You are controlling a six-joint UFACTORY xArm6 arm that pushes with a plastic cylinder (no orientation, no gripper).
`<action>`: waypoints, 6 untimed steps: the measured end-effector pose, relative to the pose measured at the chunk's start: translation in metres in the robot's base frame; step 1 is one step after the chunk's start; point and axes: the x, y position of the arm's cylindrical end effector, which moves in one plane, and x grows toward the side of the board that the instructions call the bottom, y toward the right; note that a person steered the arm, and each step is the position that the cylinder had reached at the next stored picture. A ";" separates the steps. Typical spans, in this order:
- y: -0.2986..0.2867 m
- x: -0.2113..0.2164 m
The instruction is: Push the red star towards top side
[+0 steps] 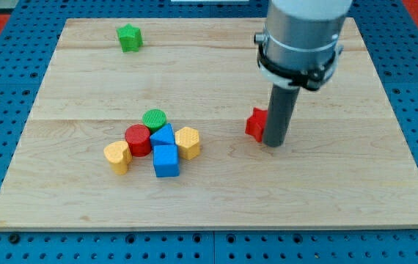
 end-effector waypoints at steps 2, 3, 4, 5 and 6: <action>-0.047 -0.062; -0.061 -0.104; -0.067 -0.152; -0.055 -0.195; -0.049 -0.213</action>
